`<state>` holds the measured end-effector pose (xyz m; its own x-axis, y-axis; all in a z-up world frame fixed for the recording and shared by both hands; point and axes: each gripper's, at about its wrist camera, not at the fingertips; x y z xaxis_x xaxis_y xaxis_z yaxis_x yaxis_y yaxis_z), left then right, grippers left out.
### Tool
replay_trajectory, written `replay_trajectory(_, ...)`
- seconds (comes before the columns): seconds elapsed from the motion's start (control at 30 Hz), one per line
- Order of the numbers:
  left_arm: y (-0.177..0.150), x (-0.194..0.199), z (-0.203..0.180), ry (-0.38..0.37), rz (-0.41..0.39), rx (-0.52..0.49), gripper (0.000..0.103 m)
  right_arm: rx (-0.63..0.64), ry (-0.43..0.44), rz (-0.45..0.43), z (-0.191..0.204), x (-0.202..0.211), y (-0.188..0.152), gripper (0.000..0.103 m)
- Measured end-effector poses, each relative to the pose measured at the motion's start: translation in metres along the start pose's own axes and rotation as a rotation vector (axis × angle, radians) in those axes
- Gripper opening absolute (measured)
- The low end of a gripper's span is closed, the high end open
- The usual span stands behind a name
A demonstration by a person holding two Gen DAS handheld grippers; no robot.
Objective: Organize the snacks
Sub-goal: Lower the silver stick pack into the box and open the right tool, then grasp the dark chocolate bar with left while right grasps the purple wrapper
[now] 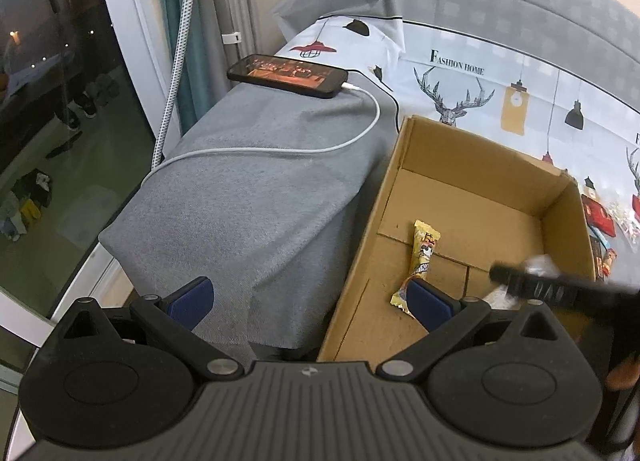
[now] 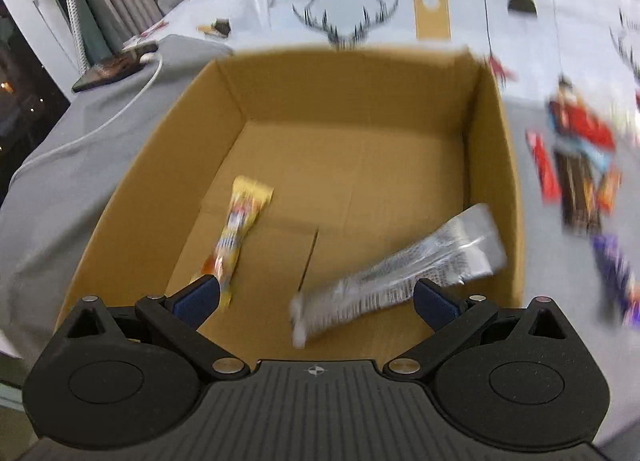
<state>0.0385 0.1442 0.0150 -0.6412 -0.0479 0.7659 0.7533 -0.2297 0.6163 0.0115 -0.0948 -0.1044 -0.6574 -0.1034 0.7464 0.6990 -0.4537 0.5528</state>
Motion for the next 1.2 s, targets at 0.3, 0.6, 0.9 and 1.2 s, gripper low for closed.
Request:
replay_trajectory(0.3,0.000,0.001,-0.001,-0.020,-0.005,-0.001,0.103,-0.061,0.067,-0.043,0.000,0.038,0.003,0.103)
replay_trajectory(0.6,-0.014,0.028,-0.014,-0.060,-0.043,-0.028,0.103,-0.022,0.012,-0.094,0.011,0.115,-0.059,0.103)
replay_trajectory(0.9,-0.030,0.060,-0.039,-0.117,-0.056,-0.089,0.103,-0.049,-0.055,-0.230,0.002,0.174,-0.089,0.103)
replay_trajectory(1.2,-0.033,0.082,-0.097,-0.172,-0.075,-0.198,0.103,-0.092,-0.120,-0.327,-0.032,0.216,-0.108,0.103)
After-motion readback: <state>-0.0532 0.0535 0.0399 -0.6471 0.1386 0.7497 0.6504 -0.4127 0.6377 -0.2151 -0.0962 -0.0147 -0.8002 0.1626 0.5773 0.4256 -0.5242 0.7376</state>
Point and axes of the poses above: each gripper's, at about its wrist camera, not at the fingertips, and x roughly against the way its jaws point, z to its left, y to its top, and after that the axes turned 7 degrees about y, right-handed
